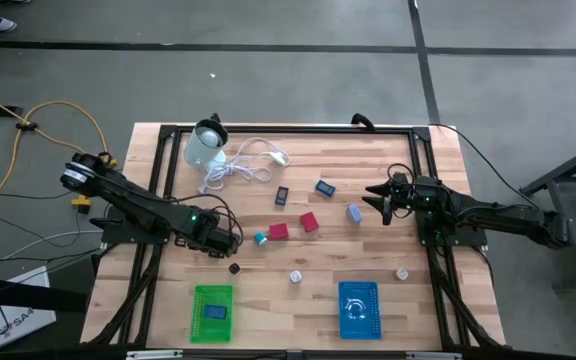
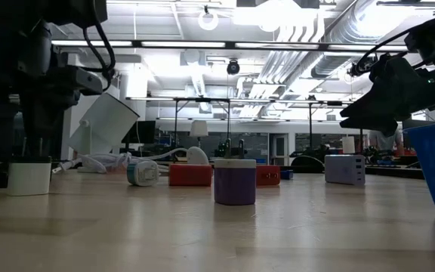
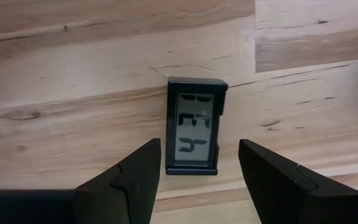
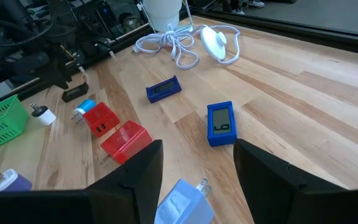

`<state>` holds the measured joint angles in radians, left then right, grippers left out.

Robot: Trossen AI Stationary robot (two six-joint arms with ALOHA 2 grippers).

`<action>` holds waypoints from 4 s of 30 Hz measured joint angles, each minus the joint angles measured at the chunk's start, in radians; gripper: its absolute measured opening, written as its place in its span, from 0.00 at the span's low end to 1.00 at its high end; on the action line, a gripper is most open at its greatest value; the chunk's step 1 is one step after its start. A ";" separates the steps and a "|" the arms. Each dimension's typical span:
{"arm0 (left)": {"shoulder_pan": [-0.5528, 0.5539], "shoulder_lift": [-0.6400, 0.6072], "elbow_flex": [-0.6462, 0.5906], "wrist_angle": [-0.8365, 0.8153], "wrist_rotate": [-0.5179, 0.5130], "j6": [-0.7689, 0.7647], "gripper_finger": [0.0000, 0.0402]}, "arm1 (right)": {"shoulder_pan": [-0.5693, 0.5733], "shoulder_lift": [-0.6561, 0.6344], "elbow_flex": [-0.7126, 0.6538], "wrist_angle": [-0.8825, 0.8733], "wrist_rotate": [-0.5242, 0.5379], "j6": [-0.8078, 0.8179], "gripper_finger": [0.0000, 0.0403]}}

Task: Pick & Place Office items
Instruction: Put the black digital clock into the green bin

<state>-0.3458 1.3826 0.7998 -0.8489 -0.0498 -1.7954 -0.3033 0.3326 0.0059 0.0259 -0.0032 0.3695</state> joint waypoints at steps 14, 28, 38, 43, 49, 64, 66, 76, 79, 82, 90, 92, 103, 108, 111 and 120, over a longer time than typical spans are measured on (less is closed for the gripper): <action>0.000 0.037 -0.005 0.019 0.014 0.018 0.52 | 0.000 0.000 0.000 0.000 0.000 0.000 0.46; 0.003 0.085 -0.005 0.031 0.013 0.055 0.52 | 0.000 0.000 0.000 0.000 0.000 0.000 0.46; 0.003 0.109 -0.005 0.061 0.013 0.068 0.52 | 0.000 0.000 0.000 0.001 0.000 0.000 0.46; 0.003 0.109 -0.018 0.075 0.011 0.068 0.52 | 0.000 0.000 0.000 0.001 0.000 0.000 0.46; 0.003 0.109 -0.028 0.090 0.011 0.063 0.52 | 0.000 0.000 0.000 0.001 0.000 0.000 0.46; 0.003 0.109 -0.028 0.090 0.011 0.060 0.50 | 0.000 0.000 0.000 0.001 0.000 0.000 0.46; 0.003 0.109 -0.029 0.090 0.011 0.060 0.48 | 0.000 0.000 0.000 0.001 0.000 0.000 0.46; 0.003 0.107 -0.029 0.088 0.019 0.048 0.38 | 0.000 0.000 0.000 0.000 0.000 0.000 0.46; 0.003 0.107 -0.029 0.088 0.020 0.043 0.38 | 0.000 0.000 0.000 0.000 0.000 0.000 0.46; 0.003 0.107 -0.029 0.088 0.021 0.043 0.38 | 0.000 0.000 0.000 0.000 0.000 0.000 0.46; 0.003 0.107 -0.029 0.089 0.022 0.049 0.38 | 0.000 0.000 0.000 0.000 0.000 0.000 0.46; 0.003 0.103 -0.029 0.089 0.022 0.049 0.38 | 0.000 0.000 0.000 0.000 0.000 0.000 0.46; 0.003 0.015 -0.030 0.065 -0.013 0.061 0.37 | 0.000 0.000 0.000 0.000 0.000 0.000 0.46; 0.003 -0.063 -0.030 0.018 -0.039 0.120 0.37 | 0.000 0.000 0.000 0.000 0.000 0.000 0.46; 0.003 -0.118 -0.030 -0.013 -0.047 0.128 0.37 | 0.000 0.000 0.000 0.000 0.000 0.000 0.46; 0.003 -0.221 -0.030 -0.067 -0.058 0.170 0.37 | 0.000 0.000 0.000 0.000 0.000 0.000 0.46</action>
<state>-0.3428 1.1614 0.7700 -0.9163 -0.1078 -1.6254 -0.3031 0.3327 0.0059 0.0261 -0.0032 0.3695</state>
